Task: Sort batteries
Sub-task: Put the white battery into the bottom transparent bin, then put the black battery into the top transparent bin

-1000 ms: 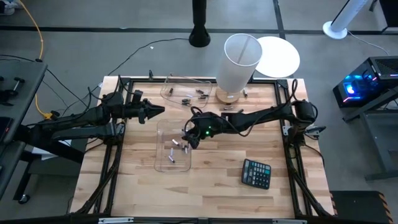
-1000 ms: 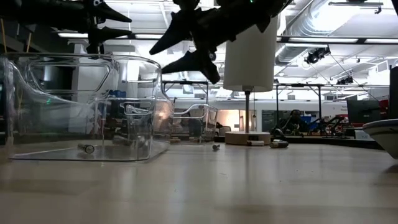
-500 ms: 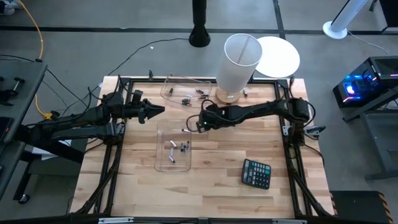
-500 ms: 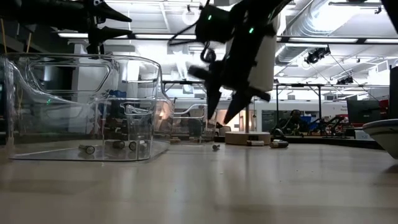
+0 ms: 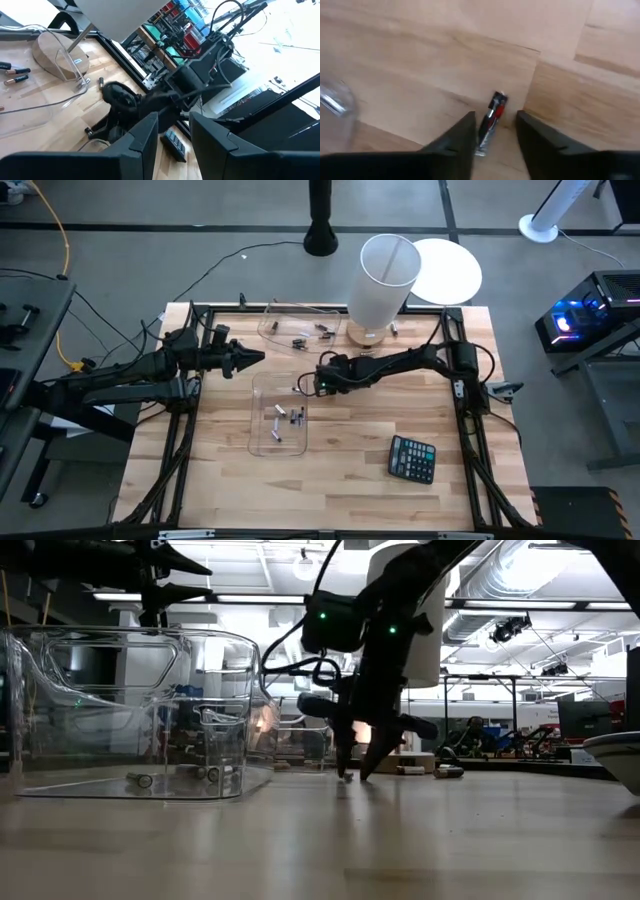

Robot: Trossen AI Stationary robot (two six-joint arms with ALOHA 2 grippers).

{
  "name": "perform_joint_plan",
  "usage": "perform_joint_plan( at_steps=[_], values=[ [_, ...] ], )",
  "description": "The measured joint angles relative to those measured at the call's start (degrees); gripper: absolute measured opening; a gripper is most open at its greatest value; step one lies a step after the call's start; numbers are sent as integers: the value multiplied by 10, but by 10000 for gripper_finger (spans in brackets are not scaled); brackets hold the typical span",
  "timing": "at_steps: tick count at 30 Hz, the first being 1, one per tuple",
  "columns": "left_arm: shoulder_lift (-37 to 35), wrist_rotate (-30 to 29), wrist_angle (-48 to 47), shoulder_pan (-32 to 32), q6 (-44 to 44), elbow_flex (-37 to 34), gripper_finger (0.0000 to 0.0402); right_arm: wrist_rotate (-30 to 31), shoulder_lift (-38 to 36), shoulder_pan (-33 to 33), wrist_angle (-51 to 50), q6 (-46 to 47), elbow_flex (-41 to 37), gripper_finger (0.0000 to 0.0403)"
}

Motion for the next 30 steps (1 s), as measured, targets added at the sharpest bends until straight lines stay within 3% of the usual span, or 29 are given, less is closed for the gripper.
perform_joint_plan(
  at_steps=[4,8,11,14,18,22,30],
  values=[
    [0,2,0,0,10,0,106,11,-26,22,-25,-59,-5,23],
    [0,2,0,0,20,0,106,1,-87,33,7,-116,-1,24],
    [0,2,0,0,21,0,106,8,-127,40,120,-198,2,13],
    [0,2,-1,0,30,0,106,-34,-141,50,246,-254,2,7],
    [0,2,0,0,30,0,106,-112,-129,53,344,-284,2,16],
    [0,2,-1,0,30,0,106,-129,-105,53,338,-280,2,38],
    [0,5,-1,0,21,0,106,-116,-123,44,292,-270,2,162]
  ],
)
